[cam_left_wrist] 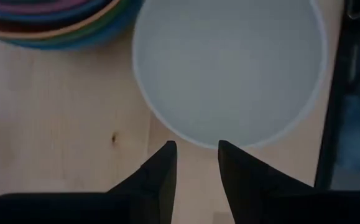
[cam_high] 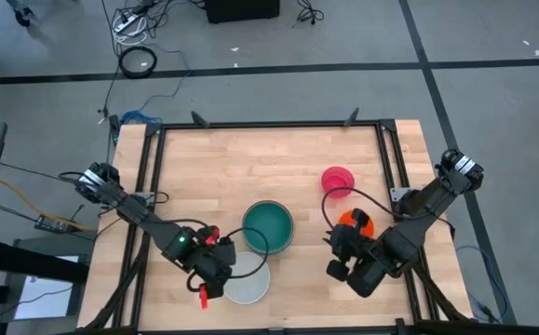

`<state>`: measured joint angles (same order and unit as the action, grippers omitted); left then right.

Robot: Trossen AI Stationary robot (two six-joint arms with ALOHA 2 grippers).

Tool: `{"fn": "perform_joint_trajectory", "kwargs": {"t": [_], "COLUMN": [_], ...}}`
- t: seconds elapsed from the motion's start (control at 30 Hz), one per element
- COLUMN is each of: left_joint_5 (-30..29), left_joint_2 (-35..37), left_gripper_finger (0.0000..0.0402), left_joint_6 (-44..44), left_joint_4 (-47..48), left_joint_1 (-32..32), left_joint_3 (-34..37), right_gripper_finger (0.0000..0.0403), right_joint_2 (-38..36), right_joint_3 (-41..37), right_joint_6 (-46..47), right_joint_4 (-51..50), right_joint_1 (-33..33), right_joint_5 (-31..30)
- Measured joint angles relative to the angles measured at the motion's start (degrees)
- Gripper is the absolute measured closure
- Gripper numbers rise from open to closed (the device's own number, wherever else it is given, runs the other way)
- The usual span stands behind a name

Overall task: Nest bowls inside each other
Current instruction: Stack the white bowl on top of the pine green bowl

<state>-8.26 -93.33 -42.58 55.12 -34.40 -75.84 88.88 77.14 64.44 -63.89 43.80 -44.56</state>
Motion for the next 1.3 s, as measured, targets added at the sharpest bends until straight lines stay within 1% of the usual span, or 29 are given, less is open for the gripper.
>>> {"fn": "perform_joint_trajectory", "kwargs": {"t": [0.1,0.2,0.33,0.6,0.83,1.03,1.17,1.23,1.3], "left_joint_5": [-0.91,-1.07,-1.11,-1.2,-0.82,-0.84,-2.13,-3.39,-4.06], "left_joint_2": [0.03,0.01,0.01,0.01,0.01,0.01,0.01,-0.05,-0.38], "left_gripper_finger": [0.0275,0.0275,0.0275,0.0275,0.0275,0.0275,0.0275,0.028,0.0298], "left_joint_6": [-2.35,-3.68,-5.81,-8.7,-11.76,-13.21,-13.26,-13.25,-13.07], "left_joint_4": [-1.98,-6.71,-8.19,-10.03,-15.14,-16.41,-18.59,-18.78,-19.11], "left_joint_1": [-0.02,0.03,0.46,1.42,1.45,1.45,1.45,1.45,1.47], "left_joint_3": [2.44,4.23,5.73,8.18,11.6,13.65,14.3,14.3,14.3], "right_gripper_finger": [0.0333,0.0336,0.0336,0.0337,0.0337,0.0337,0.0337,0.0337,0.0337], "right_joint_2": [0.0,0.0,0.0,0.0,0.0,0.0,0.0,0.0,0.0], "right_joint_3": [0.0,0.0,0.0,0.0,0.0,0.0,0.0,0.0,0.0], "right_joint_6": [4.29,7.98,10.31,10.54,10.56,10.59,10.59,10.59,10.58], "right_joint_4": [-4.48,-8.92,-11.65,-11.88,-11.84,-11.84,-11.84,-11.85,-11.84], "right_joint_1": [1.02,1.52,1.95,1.96,1.96,1.96,1.96,1.96,1.96], "right_joint_5": [-1.29,-1.33,-1.19,-0.81,-0.7,-0.61,-0.55,-0.52,-0.48]}}
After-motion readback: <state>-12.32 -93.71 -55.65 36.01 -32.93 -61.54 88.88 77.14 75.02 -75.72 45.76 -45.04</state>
